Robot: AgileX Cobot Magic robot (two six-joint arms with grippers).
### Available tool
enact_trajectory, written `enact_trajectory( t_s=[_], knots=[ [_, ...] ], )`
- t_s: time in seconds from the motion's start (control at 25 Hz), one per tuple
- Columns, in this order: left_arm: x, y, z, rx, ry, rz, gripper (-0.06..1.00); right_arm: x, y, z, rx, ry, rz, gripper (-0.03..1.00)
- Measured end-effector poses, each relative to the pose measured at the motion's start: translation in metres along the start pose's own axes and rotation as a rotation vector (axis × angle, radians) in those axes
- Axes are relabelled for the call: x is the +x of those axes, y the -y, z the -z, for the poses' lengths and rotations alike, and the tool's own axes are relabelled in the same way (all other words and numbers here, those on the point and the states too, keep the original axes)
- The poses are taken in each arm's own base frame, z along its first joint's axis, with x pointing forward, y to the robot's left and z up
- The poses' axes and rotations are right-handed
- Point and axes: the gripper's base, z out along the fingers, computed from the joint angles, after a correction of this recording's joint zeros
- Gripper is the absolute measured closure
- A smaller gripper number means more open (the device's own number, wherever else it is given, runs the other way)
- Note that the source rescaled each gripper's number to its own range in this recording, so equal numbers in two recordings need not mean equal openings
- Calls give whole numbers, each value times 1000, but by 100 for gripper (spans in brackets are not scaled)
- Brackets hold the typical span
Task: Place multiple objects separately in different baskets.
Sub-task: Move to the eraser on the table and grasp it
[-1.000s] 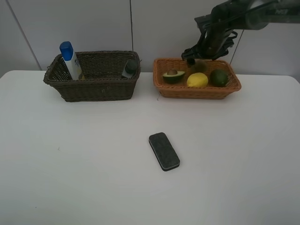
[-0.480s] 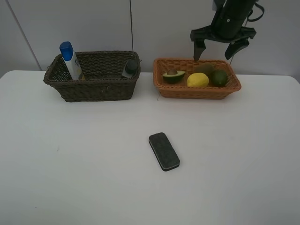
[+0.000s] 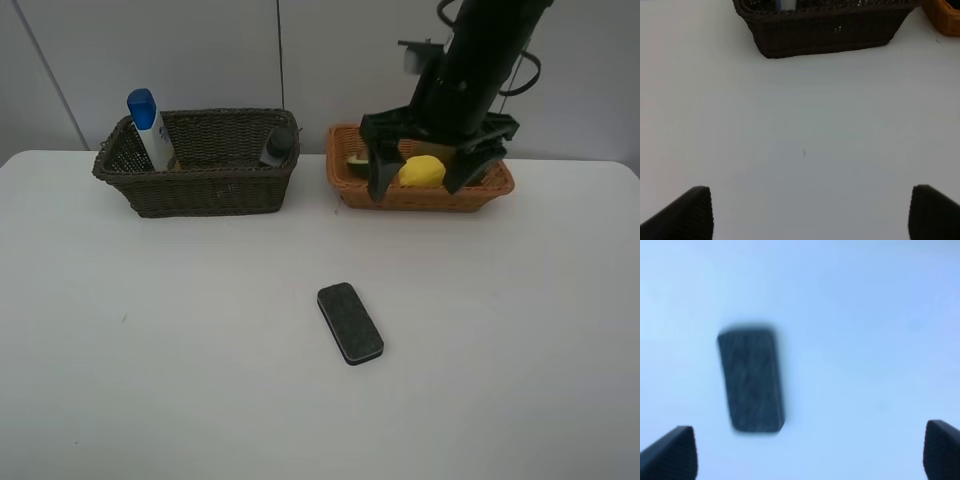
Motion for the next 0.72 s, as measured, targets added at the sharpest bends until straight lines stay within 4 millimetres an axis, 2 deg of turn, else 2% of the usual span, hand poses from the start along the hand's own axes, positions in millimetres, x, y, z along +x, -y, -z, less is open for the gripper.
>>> enact_trajectory(
  t_s=[0.12,0.2,0.4,0.72],
  knots=[
    [0,0,0,0,0,0,-5,20,-32,-28,10,-57,99,-3],
    [0,0,0,0,0,0,-5,23,-44,-44,-1,-29,122,-3],
    [0,0,0,0,0,0,-5,16,-50,-88,-20,-19,99,-3],
    [0,0,0,-2,0,1,-5,8,-49,-133,6,-20,107,-3]
  ],
)
